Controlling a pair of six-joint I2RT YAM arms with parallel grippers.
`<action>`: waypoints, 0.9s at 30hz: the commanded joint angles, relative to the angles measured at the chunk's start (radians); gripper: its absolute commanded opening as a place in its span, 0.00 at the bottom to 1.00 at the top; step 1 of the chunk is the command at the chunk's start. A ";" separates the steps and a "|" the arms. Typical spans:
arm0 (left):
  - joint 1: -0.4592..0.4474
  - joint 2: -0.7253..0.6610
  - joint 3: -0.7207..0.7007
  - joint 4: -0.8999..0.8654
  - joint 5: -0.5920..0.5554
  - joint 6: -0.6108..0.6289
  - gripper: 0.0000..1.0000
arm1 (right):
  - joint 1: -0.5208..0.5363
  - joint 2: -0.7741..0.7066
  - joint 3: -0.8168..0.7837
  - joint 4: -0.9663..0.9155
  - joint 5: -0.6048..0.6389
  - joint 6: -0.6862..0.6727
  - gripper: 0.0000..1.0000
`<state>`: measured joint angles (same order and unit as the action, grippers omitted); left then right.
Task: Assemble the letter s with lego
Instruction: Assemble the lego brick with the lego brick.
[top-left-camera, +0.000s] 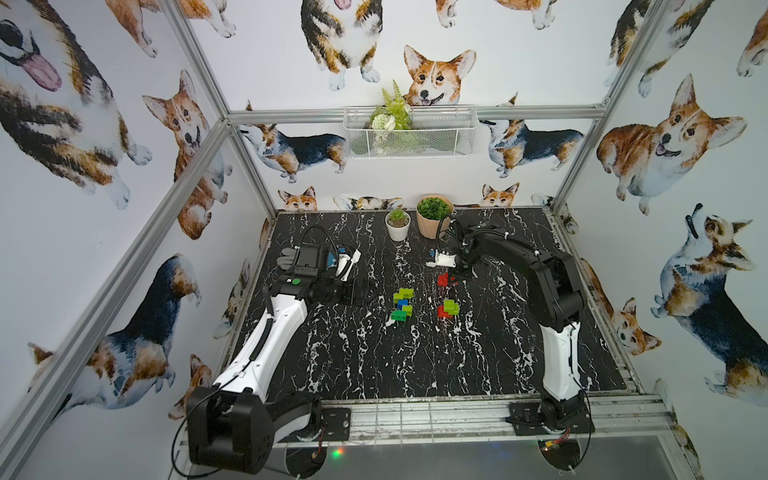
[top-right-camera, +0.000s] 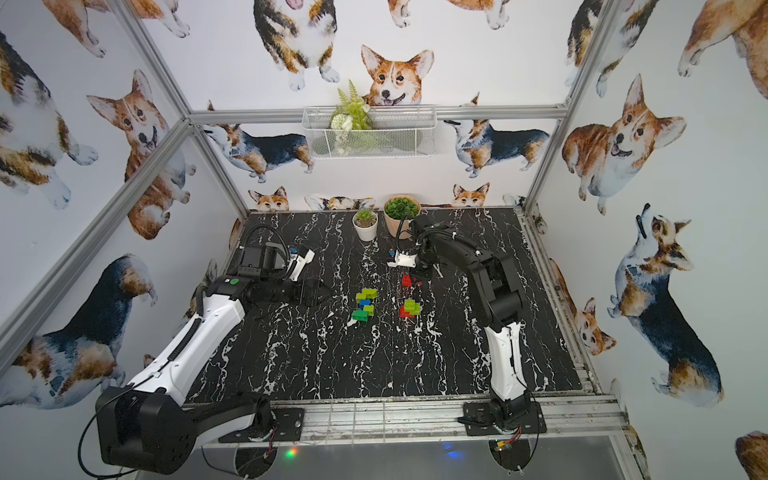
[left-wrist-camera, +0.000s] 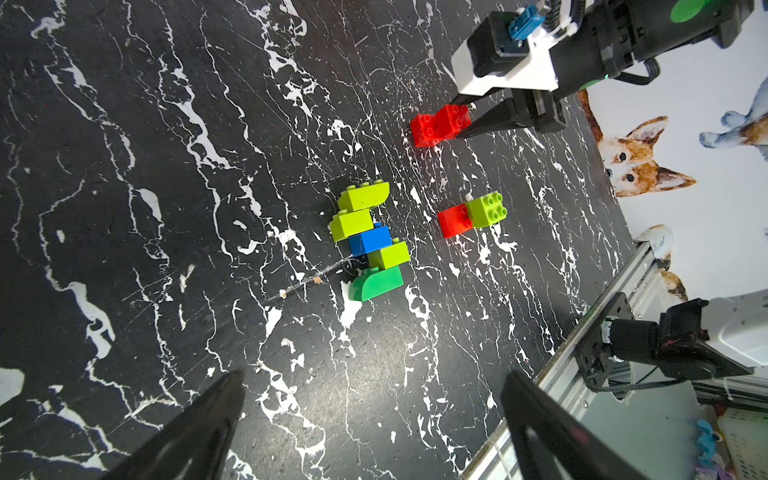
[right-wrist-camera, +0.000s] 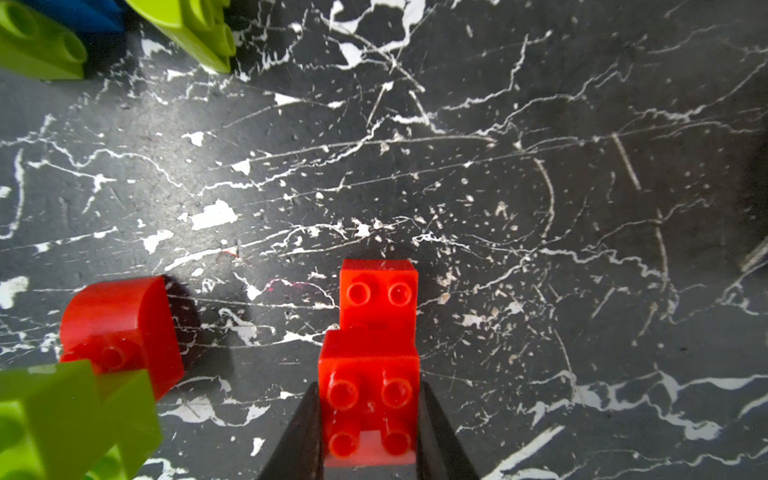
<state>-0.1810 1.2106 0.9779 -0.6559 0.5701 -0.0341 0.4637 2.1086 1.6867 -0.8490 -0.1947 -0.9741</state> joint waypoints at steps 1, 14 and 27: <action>0.001 0.001 -0.002 -0.005 0.005 0.020 1.00 | 0.002 0.012 0.020 -0.017 0.003 -0.024 0.22; 0.002 0.006 0.000 -0.007 0.002 0.024 1.00 | 0.001 0.035 0.024 -0.033 0.000 -0.028 0.22; 0.001 0.013 0.002 -0.007 0.004 0.023 1.00 | 0.001 0.037 0.006 -0.032 0.031 -0.047 0.22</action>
<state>-0.1810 1.2213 0.9756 -0.6559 0.5697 -0.0296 0.4637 2.1376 1.7027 -0.8478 -0.1852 -0.9955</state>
